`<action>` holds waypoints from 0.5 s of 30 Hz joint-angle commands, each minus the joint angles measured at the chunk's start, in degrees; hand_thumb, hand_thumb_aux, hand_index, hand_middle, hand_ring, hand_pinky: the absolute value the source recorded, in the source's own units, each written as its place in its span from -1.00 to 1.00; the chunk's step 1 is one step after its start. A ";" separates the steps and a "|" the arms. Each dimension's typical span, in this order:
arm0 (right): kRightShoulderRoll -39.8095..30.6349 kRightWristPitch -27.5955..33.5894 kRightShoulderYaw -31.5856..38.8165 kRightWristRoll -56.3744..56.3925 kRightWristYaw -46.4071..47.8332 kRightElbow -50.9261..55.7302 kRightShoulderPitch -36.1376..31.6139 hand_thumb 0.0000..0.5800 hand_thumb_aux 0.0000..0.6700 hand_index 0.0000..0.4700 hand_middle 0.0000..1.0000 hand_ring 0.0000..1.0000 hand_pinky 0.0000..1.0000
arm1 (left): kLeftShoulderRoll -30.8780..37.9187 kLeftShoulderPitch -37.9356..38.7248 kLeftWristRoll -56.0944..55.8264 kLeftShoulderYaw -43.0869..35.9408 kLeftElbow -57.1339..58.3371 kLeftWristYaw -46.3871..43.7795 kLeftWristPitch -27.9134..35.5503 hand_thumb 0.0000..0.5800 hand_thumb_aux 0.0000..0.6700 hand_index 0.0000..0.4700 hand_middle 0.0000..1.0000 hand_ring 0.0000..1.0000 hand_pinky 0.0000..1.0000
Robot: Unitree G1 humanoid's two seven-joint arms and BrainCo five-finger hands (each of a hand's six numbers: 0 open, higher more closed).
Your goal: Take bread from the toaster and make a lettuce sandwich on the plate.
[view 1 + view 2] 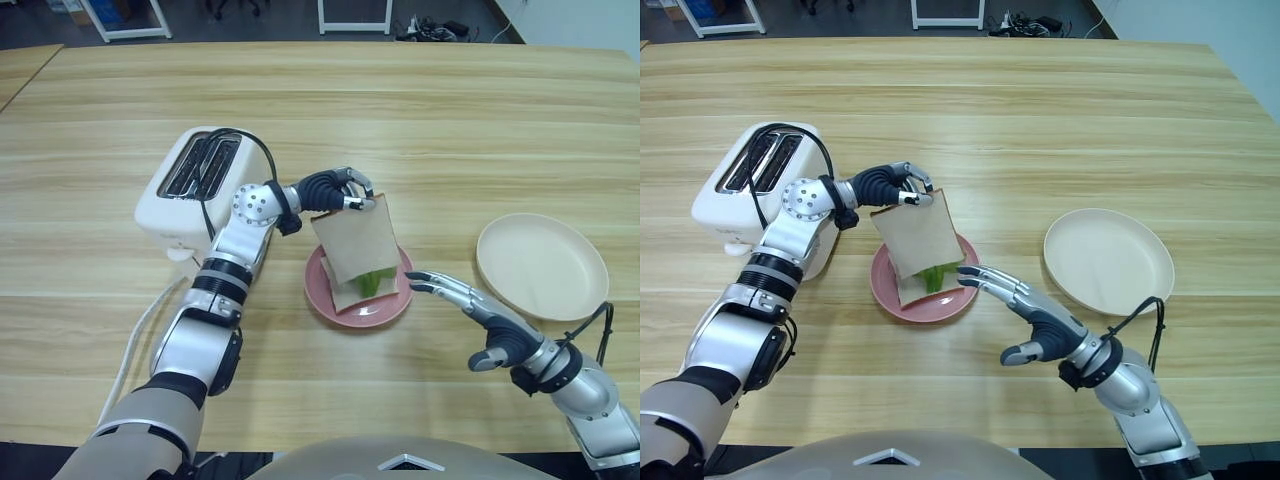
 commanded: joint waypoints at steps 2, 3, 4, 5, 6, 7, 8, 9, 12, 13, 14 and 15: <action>4.40 3.33 3.12 -7.47 -0.51 1.43 -4.24 -1.00 -1.00 -1.00 -1.00 -1.00 -1.00 | -0.04 2.15 2.02 -1.40 -0.38 -1.50 1.61 1.00 1.00 1.00 1.00 1.00 1.00; 5.13 3.72 3.51 -7.98 -0.67 1.31 -4.72 -1.00 -1.00 -1.00 -1.00 -1.00 -1.00 | 0.12 2.43 2.18 -1.48 -0.79 -1.86 1.68 1.00 1.00 1.00 1.00 1.00 1.00; 5.74 4.06 3.78 -8.51 -0.89 1.30 -5.18 -1.00 -1.00 -1.00 -1.00 -1.00 -1.00 | 0.26 2.65 2.30 -1.51 -1.11 -2.15 1.73 1.00 1.00 1.00 1.00 1.00 1.00; 6.59 4.50 4.21 -10.35 -1.55 2.02 -6.11 -1.00 -1.00 -1.00 -1.00 -1.00 -1.00 | 0.36 2.81 2.30 -1.48 -1.32 -2.50 2.03 1.00 1.00 1.00 1.00 1.00 1.00; 7.60 5.03 4.73 -12.70 -2.37 3.19 -7.26 -1.00 -1.00 -1.00 -1.00 -1.00 -1.00 | 0.39 2.92 2.48 -1.50 -1.26 -2.60 2.28 1.00 1.00 1.00 1.00 1.00 1.00; 8.46 5.41 5.26 -14.91 -3.19 4.33 -8.31 -1.00 -1.00 -1.00 -1.00 -1.00 -1.00 | 0.38 3.06 2.73 -1.58 -1.08 -2.58 2.43 1.00 1.00 1.00 1.00 1.00 1.00; 9.28 5.80 5.84 -17.25 -4.15 5.51 -9.42 -1.00 -1.00 -1.00 -1.00 -1.00 -1.00 | 0.36 3.33 3.03 -1.79 -0.90 -2.63 2.54 1.00 1.00 1.00 1.00 1.00 1.00; 10.03 6.18 6.37 -19.02 -5.02 6.51 -10.40 -1.00 -1.00 -1.00 -1.00 -1.00 -1.00 | 0.36 3.68 3.34 -2.05 -0.86 -2.69 2.61 1.00 1.00 1.00 1.00 1.00 1.00; 11.57 7.01 7.68 -23.28 -7.27 8.95 -12.28 -1.00 -1.00 -1.00 -1.00 -1.00 -1.00 | 0.11 4.24 4.21 -2.71 -0.15 -2.47 2.43 1.00 1.00 1.00 1.00 1.00 1.00; 11.83 7.15 8.29 -25.04 -8.09 10.04 -12.75 -1.00 -1.00 -1.00 -1.00 -1.00 -1.00 | -0.04 4.18 4.55 -2.87 0.58 -2.11 2.15 1.00 1.00 1.00 1.00 1.00 1.00; 11.99 7.29 8.92 -26.75 -8.95 11.11 -13.13 -1.00 -1.00 -1.00 -1.00 -1.00 -1.00 | -0.27 4.04 4.90 -2.89 1.36 -1.78 1.89 1.00 1.00 1.00 1.00 1.00 1.00; 12.16 7.31 9.69 -28.13 -9.64 12.26 -13.43 -1.00 -1.00 -1.00 -1.00 -1.00 -1.00 | -0.51 3.85 5.22 -2.91 2.31 -1.48 1.59 1.00 1.00 1.00 1.00 1.00 1.00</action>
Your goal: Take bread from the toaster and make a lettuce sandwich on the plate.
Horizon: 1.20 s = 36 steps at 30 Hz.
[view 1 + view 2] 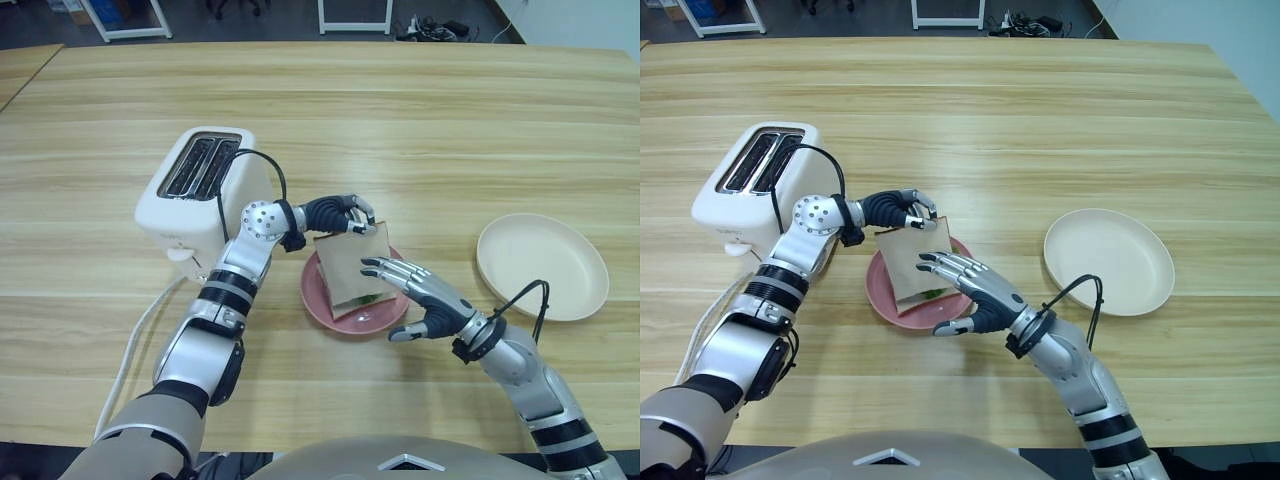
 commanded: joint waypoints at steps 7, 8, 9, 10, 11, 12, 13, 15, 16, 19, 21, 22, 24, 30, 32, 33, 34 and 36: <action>0.42 1.09 5.89 -10.63 -5.69 9.69 -2.48 -1.00 -1.00 -1.00 -1.00 -1.00 -1.00 | -1.66 -0.99 4.29 -1.04 9.99 3.45 -2.97 1.00 1.00 1.00 1.00 1.00 1.00; 0.06 1.06 6.46 -11.09 -5.61 9.90 -2.20 -1.00 -1.00 -1.00 -1.00 -1.00 -1.00 | -1.76 -1.29 4.87 -1.16 11.02 4.11 -3.55 1.00 1.00 1.00 1.00 1.00 1.00; -0.43 1.15 7.17 -11.77 -5.24 10.38 -1.92 -1.00 -1.00 -1.00 -1.00 -1.00 -1.00 | -1.88 -1.53 5.33 -1.26 11.91 4.69 -4.08 1.00 1.00 1.00 1.00 1.00 1.00; -1.08 1.35 7.92 -12.91 -4.95 11.13 -1.78 -1.00 -1.00 -1.00 -1.00 -1.00 -1.00 | -2.02 -1.76 5.79 -1.37 12.70 5.23 -4.74 1.00 1.00 1.00 1.00 1.00 1.00; -1.62 1.67 8.50 -13.75 -4.78 11.90 -1.78 -1.00 -1.00 -1.00 -1.00 -1.00 -1.00 | -2.19 -2.03 6.27 -1.46 13.44 5.82 -5.50 1.00 1.00 1.00 1.00 1.00 1.00; -2.28 1.98 9.23 -14.86 -4.53 12.98 -1.86 -1.00 -1.00 -1.00 -1.00 -1.00 -1.00 | -2.44 -2.53 6.91 -1.62 14.47 6.82 -6.26 1.00 1.00 1.00 1.00 1.00 1.00; -2.76 2.30 9.87 -15.57 -4.24 14.00 -1.95 -1.00 -1.00 -1.00 -1.00 -1.00 -1.00 | -2.72 -3.14 7.57 -1.78 15.55 7.92 -6.89 1.00 1.00 1.00 1.00 1.00 1.00; -3.59 2.77 11.27 -16.69 -3.64 15.76 -2.08 -1.00 -1.00 -1.00 -1.00 -1.00 -1.00 | -3.04 -4.64 9.88 -2.59 18.01 11.37 -8.25 1.00 1.00 1.00 1.00 1.00 1.00; -4.05 2.94 12.04 -17.07 -3.09 16.58 -2.10 -1.00 -1.00 -1.00 -1.00 -1.00 -1.00 | -3.02 -5.36 11.34 -3.15 19.08 13.42 -8.94 0.70 0.22 0.22 1.00 1.00 1.00; -5.41 3.52 14.08 -18.14 -2.03 18.84 -2.16 -1.00 -1.00 -1.00 -1.00 -1.00 -1.00 | -2.55 -8.19 16.59 -4.92 21.94 21.81 -10.90 -1.00 -1.00 -1.00 0.55 0.55 0.55; -6.06 3.94 14.96 -18.60 -1.67 19.68 -2.44 -1.00 -1.00 -1.00 -1.00 -1.00 -1.00 | -2.12 -10.05 18.61 -5.05 22.53 26.60 -11.76 -1.00 -1.00 -1.00 0.04 0.04 0.04; -6.27 4.14 15.27 -18.62 -1.57 19.86 -2.63 -1.00 -1.00 -1.00 -1.00 -1.00 -1.00 | -1.74 -10.96 19.58 -5.04 22.44 29.05 -12.10 -1.00 -1.00 -1.00 -0.21 -0.21 -0.21; -6.56 4.35 15.75 -18.47 -1.62 20.13 -3.04 -1.00 -1.00 -1.00 -1.00 -1.00 -1.00 | -0.71 -12.67 21.19 -4.82 22.00 33.28 -12.52 -1.00 -1.00 -1.00 -0.76 -0.76 -0.76; -6.21 4.51 15.42 -17.79 -3.67 20.50 -4.38 -1.00 -1.00 -1.00 -1.00 -1.00 -1.00 | 2.57 -14.31 20.58 -1.34 17.37 40.42 -14.97 -1.00 -1.00 -1.00 -1.00 -1.00 -1.00; -4.28 3.51 13.04 -15.97 -8.51 19.21 -6.14 -1.00 -1.00 -1.00 -1.00 -1.00 -1.00 | 3.75 -12.73 16.10 3.25 12.16 41.06 -15.76 -1.00 -1.00 -1.00 -1.00 -1.00 -1.00; -3.05 2.21 11.62 -12.82 -10.00 17.46 -6.70 -1.00 -1.00 -1.00 -1.00 -1.00 -1.00 | 4.48 -11.31 13.61 6.14 8.26 42.11 -16.33 -1.00 -1.00 -1.00 -1.00 -1.00 -1.00; -2.08 0.64 10.37 -9.04 -10.85 15.24 -6.84 -0.98 -0.99 -0.99 -1.00 -1.00 -1.00 | 4.68 -9.51 10.43 9.16 3.47 42.62 -16.87 -1.00 -1.00 -1.00 -1.00 -1.00 -1.00; -1.49 -1.64 8.25 -1.35 -10.18 10.77 -6.14 -1.00 -1.00 -1.00 -1.00 -1.00 -1.00 | 3.96 -4.68 2.13 13.69 -8.02 40.43 -18.12 -1.00 -1.00 -1.00 -1.00 -1.00 -1.00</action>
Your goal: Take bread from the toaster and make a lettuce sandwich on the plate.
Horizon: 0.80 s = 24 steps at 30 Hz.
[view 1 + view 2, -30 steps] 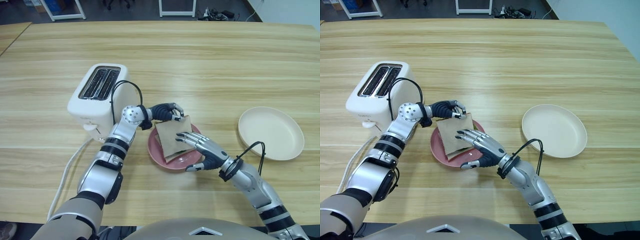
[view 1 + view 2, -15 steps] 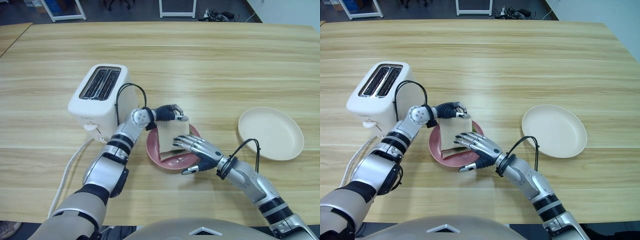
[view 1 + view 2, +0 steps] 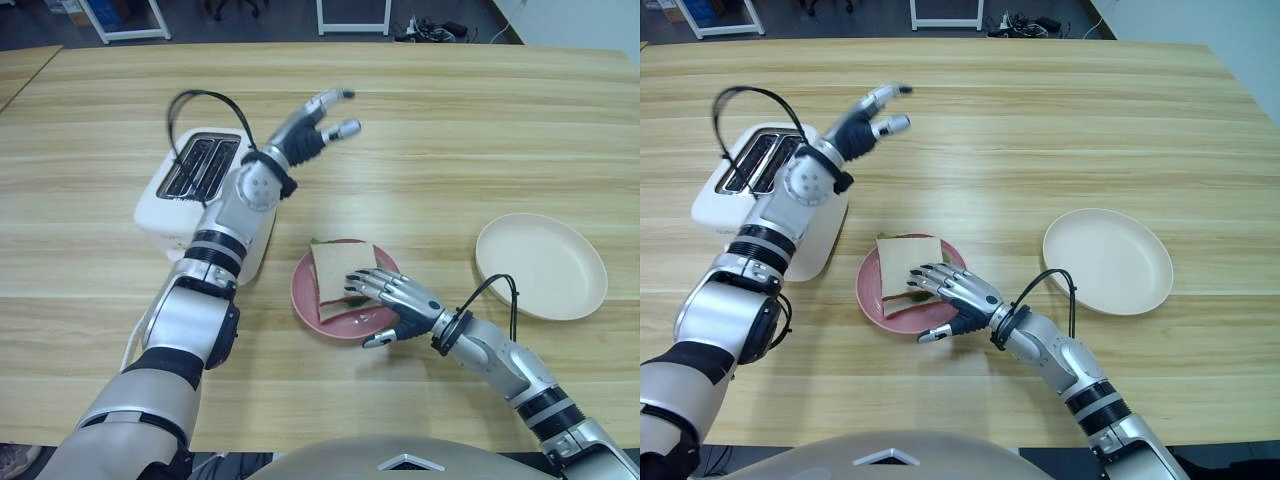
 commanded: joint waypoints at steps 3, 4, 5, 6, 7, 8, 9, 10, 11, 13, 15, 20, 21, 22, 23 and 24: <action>-0.62 -3.10 -5.61 20.65 5.20 -10.38 4.59 -1.00 -1.00 -1.00 -1.00 -1.00 -1.00 | 0.48 16.25 -25.74 9.54 -33.62 -9.19 0.56 -1.00 -1.00 -1.00 -1.00 -1.00 -1.00; -1.40 -3.33 -6.47 25.65 6.85 -13.20 5.60 -1.00 -1.00 -1.00 -1.00 -1.00 -1.00 | 1.25 19.82 -29.52 9.56 -39.18 -11.57 1.12 -1.00 -1.00 -1.00 -0.26 -0.26 -0.26; -2.15 -3.34 -7.18 30.01 8.31 -15.96 6.62 -1.00 -1.00 -1.00 -1.00 -1.00 -1.00 | 2.03 23.25 -32.36 9.35 -43.68 -13.69 1.15 -1.00 -1.00 -1.00 0.23 0.23 0.23; -2.99 -3.37 -7.40 33.61 9.89 -18.28 7.62 -0.83 -0.91 -0.91 -1.00 -1.00 -1.00 | 2.92 26.70 -34.52 8.82 -47.37 -16.15 0.66 -1.00 -1.00 -1.00 0.83 0.83 0.83; -3.81 -3.46 -7.36 36.40 11.46 -20.20 8.58 0.39 -0.11 -0.11 -1.00 -1.00 -1.00 | 3.74 29.99 -36.52 8.23 -50.52 -18.75 0.09 0.06 -0.37 -0.37 1.00 1.00 1.00; -4.66 -3.54 -7.11 38.89 13.32 -21.66 9.56 0.93 0.62 0.62 -1.00 -1.00 -1.00 | 5.46 34.76 -40.27 6.55 -54.62 -24.00 -0.32 0.87 0.50 0.50 1.00 1.00 1.00; -5.43 -3.61 -6.77 40.87 15.15 -22.62 10.42 1.00 1.00 1.00 -0.91 -0.91 -0.91 | 7.68 39.58 -43.68 4.61 -58.23 -29.79 -0.39 0.90 0.55 0.55 1.00 1.00 1.00; -6.40 -3.86 -6.22 42.45 17.17 -23.15 11.31 1.00 1.00 1.00 0.40 0.40 0.40 | 11.27 45.39 -46.51 1.74 -61.32 -37.48 -1.59 1.00 0.91 0.91 1.00 1.00 1.00; -7.35 -4.26 -5.62 43.25 19.05 -23.29 12.18 1.00 1.00 1.00 0.64 0.64 0.64 | 14.87 50.54 -47.90 -0.84 -63.07 -44.35 -2.70 1.00 1.00 1.00 1.00 1.00 1.00; -8.65 -4.82 -4.75 43.83 21.99 -23.03 13.56 1.00 1.00 1.00 1.00 1.00 1.00 | 19.93 57.28 -47.75 -4.07 -63.75 -53.70 -4.50 1.00 1.00 1.00 1.00 1.00 1.00; -9.41 -5.23 -4.15 43.51 24.35 -22.22 14.49 1.00 1.00 1.00 1.00 1.00 1.00 | 22.95 61.98 -44.06 -5.80 -62.11 -59.00 -8.19 1.00 1.00 1.00 1.00 1.00 1.00; -10.38 -6.23 -1.71 39.80 29.79 -18.27 15.76 1.00 1.00 1.00 1.00 1.00 1.00 | 25.43 66.89 -39.72 -6.43 -55.41 -65.39 -13.05 1.00 1.00 1.00 1.00 1.00 1.00; -10.49 -6.27 -1.35 38.19 30.36 -17.04 15.84 1.00 1.00 1.00 1.00 1.00 1.00 | 24.99 66.75 -37.02 -6.43 -53.16 -64.97 -13.79 1.00 1.00 1.00 1.00 1.00 1.00; -10.46 -6.34 -1.05 36.34 30.61 -15.68 15.81 1.00 1.00 1.00 1.00 1.00 1.00 | 24.23 66.11 -33.34 -6.31 -50.34 -63.86 -14.67 1.00 1.00 1.00 1.00 1.00 1.00; -10.09 -6.16 -0.81 34.56 30.59 -14.29 15.62 1.00 1.00 1.00 1.00 1.00 1.00 | 23.31 65.15 -29.14 -6.23 -47.15 -62.22 -15.41 1.00 1.00 1.00 1.00 1.00 1.00; -9.58 -6.02 -0.66 32.98 30.40 -13.18 15.39 1.00 1.00 1.00 1.00 1.00 1.00 | 22.52 64.23 -25.40 -6.13 -44.46 -60.57 -16.18 1.00 1.00 1.00 1.00 1.00 1.00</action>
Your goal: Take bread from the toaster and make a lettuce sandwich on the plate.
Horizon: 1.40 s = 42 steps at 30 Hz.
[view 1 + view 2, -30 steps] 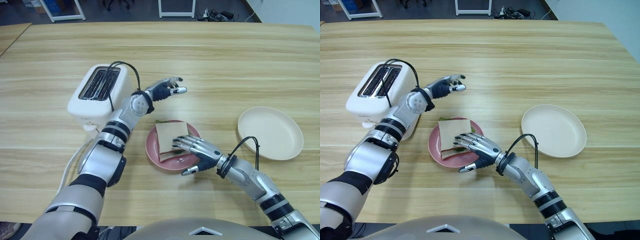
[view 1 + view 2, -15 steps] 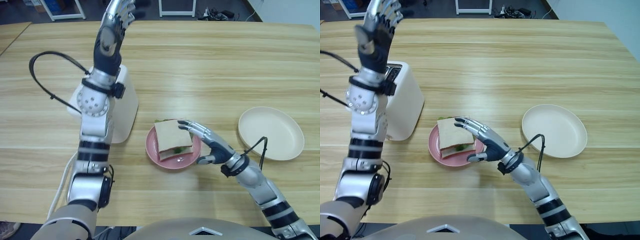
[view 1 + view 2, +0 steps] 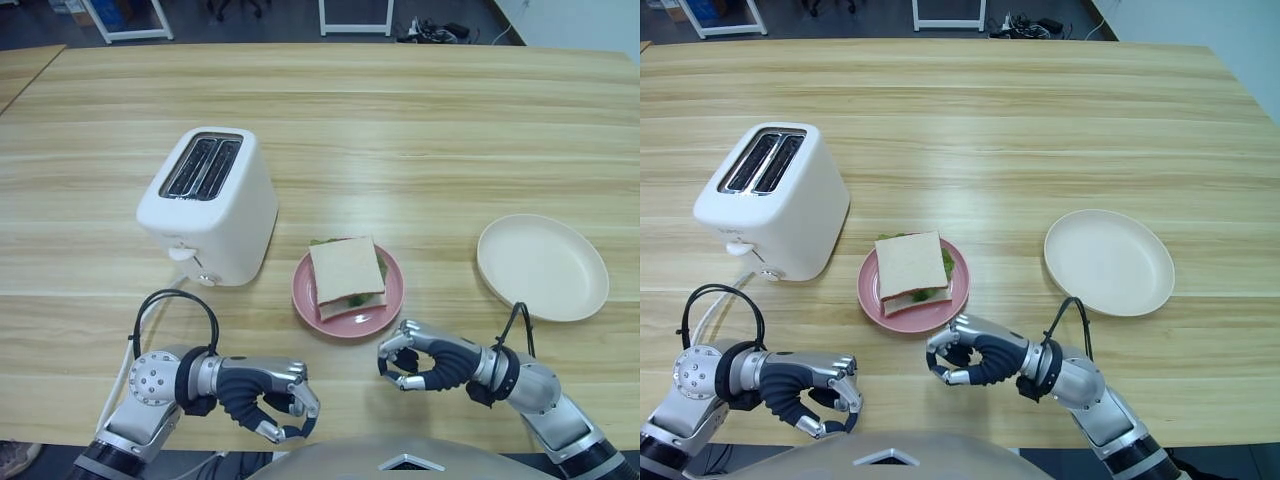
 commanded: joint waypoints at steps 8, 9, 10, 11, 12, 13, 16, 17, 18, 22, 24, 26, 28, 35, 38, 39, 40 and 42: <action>7.35 2.62 1.01 -19.75 -7.74 14.33 -5.25 1.00 1.00 1.00 1.00 1.00 1.00 | -8.50 -11.24 27.04 2.39 22.01 20.56 -3.97 1.00 1.00 1.00 1.00 1.00 1.00; 8.05 2.88 1.02 -21.39 -9.17 15.67 -5.97 1.00 1.00 1.00 1.00 1.00 1.00 | -9.27 -12.41 27.60 2.73 23.31 22.52 -3.91 1.00 1.00 1.00 1.00 1.00 1.00; 8.85 3.26 0.91 -23.07 -10.95 17.23 -6.96 1.00 1.00 1.00 1.00 1.00 1.00 | -9.96 -13.53 28.17 3.00 24.50 24.23 -3.88 1.00 1.00 1.00 1.00 1.00 1.00; 9.61 3.65 0.82 -24.80 -12.91 19.03 -8.14 1.00 1.00 1.00 1.00 1.00 1.00 | -10.79 -14.83 28.71 3.30 25.92 26.18 -4.04 1.00 1.00 1.00 1.00 1.00 1.00; 10.32 3.93 0.76 -26.11 -14.71 20.92 -9.28 1.00 1.00 1.00 1.00 1.00 1.00 | -11.55 -16.21 28.92 3.40 27.44 27.62 -4.14 1.00 1.00 1.00 1.00 1.00 1.00; 11.41 4.02 0.73 -26.78 -16.65 23.77 -10.77 1.00 1.00 1.00 1.00 1.00 1.00 | -12.33 -18.05 29.56 3.47 29.77 29.25 -4.48 1.00 1.00 1.00 1.00 1.00 1.00; 14.80 4.60 0.84 -29.33 -24.00 35.15 -16.61 1.00 1.00 1.00 1.00 1.00 1.00 | -15.75 -24.89 31.29 3.97 39.06 35.14 -4.96 1.00 1.00 1.00 1.00 1.00 1.00; 15.61 4.56 0.83 -29.94 -26.17 38.25 -18.21 1.00 1.00 1.00 1.00 1.00 1.00 | -16.81 -26.91 31.86 4.08 42.02 37.10 -5.11 1.00 1.00 1.00 1.00 1.00 1.00; 16.31 4.31 0.82 -30.20 -28.10 40.76 -19.58 1.00 1.00 1.00 1.00 1.00 1.00 | -17.64 -28.78 32.86 3.96 45.08 39.11 -5.55 1.00 1.00 1.00 1.00 1.00 1.00; 18.21 3.50 0.28 -30.54 -35.28 48.36 -24.06 1.00 1.00 1.00 1.00 1.00 1.00 | -21.07 -34.88 33.55 5.23 55.11 47.06 -6.48 1.00 1.00 1.00 1.00 1.00 1.00; 18.77 3.40 0.14 -31.01 -38.66 52.33 -26.47 1.00 1.00 1.00 1.00 1.00 1.00 | -22.38 -37.64 33.83 5.98 59.52 51.17 -6.93 1.00 1.00 1.00 1.00 1.00 1.00; 19.27 2.98 -0.87 -30.15 -41.65 55.31 -28.22 1.00 1.00 1.00 1.00 1.00 1.00 | -23.88 -40.17 32.84 7.10 63.52 54.00 -6.59 1.00 1.00 1.00 1.00 1.00 1.00; 19.86 1.68 -2.44 -28.40 -44.07 56.09 -28.89 1.00 1.00 1.00 1.00 1.00 1.00 | -25.29 -40.78 32.01 7.45 65.20 54.95 -7.42 1.00 1.00 1.00 1.00 1.00 1.00; 19.00 -9.25 -6.29 -11.83 -36.10 44.13 -22.19 0.05 -0.38 -0.38 0.06 0.06 0.06 | -28.87 -26.68 -0.53 6.84 43.64 27.12 -5.70 -1.00 -1.00 -1.00 0.72 0.72 0.72; 17.66 -8.64 -9.22 -0.22 -32.94 29.30 -16.57 -1.00 -1.00 -1.00 -1.00 -1.00 -1.00 | -27.41 -18.24 -12.05 6.84 25.71 24.16 -2.52 -1.00 -1.00 -1.00 -0.29 -0.29 -0.29; 17.83 -7.63 -10.72 2.62 -33.14 25.13 -15.52 -1.00 -1.00 -1.00 -1.00 -1.00 -1.00 | -27.54 -16.47 -11.78 7.54 20.67 27.24 -2.55 -1.00 -1.00 -1.00 -0.58 -0.58 -0.58; 18.00 -6.41 -11.92 4.38 -33.24 21.72 -14.74 -1.00 -1.00 -1.00 -1.00 -1.00 -1.00 | -27.85 -15.37 -11.17 8.23 16.49 29.90 -2.02 -1.00 -1.00 -1.00 -1.00 -1.00 -1.00; 18.02 -5.09 -13.69 2.01 -34.00 16.01 -12.98 -1.00 -1.00 -1.00 -1.00 -1.00 -1.00 | -28.93 -13.70 -7.02 8.38 9.79 33.39 -1.91 -1.00 -1.00 -1.00 -1.00 -1.00 -1.00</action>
